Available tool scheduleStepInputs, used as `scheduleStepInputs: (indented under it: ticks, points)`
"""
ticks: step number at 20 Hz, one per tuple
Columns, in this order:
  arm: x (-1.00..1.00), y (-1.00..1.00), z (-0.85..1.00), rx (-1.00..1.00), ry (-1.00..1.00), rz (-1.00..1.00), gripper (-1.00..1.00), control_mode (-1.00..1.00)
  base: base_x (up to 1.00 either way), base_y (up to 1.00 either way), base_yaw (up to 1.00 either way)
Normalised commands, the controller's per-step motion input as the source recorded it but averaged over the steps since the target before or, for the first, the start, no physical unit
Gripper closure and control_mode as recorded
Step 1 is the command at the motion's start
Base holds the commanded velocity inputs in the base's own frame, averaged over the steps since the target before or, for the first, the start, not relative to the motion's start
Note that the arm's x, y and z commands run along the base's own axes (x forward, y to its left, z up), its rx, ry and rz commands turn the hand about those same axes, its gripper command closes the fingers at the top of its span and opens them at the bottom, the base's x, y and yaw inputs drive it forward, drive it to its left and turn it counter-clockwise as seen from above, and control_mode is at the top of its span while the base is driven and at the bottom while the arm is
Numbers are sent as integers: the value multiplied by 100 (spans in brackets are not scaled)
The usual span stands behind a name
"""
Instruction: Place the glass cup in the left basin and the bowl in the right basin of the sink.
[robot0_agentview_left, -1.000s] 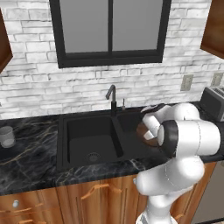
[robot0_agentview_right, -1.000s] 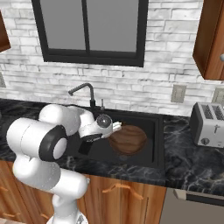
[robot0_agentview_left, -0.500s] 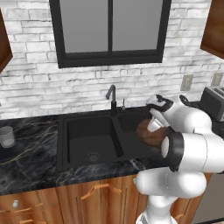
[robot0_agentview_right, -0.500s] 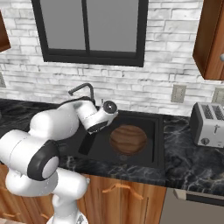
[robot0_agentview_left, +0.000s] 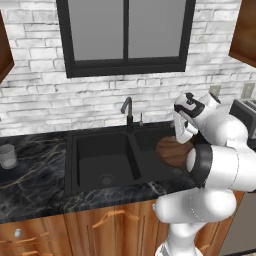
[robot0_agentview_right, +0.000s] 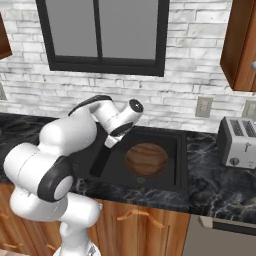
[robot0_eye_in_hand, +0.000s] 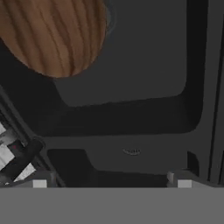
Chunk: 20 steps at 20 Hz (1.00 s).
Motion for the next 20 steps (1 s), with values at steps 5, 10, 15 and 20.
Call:
scheduleStepInputs:
  ticks: [5,10,15,20]
  points:
    - [-3,19,20,-29,-2,34,-100,-100,0,0,0]
    - [-14,25,25,-36,-9,30,-100,-100,0,0,0]
    - [-34,12,32,-32,-20,25,-100,-100,0,0,0]
    - [-35,2,14,-15,-23,22,-100,-100,0,0,0]
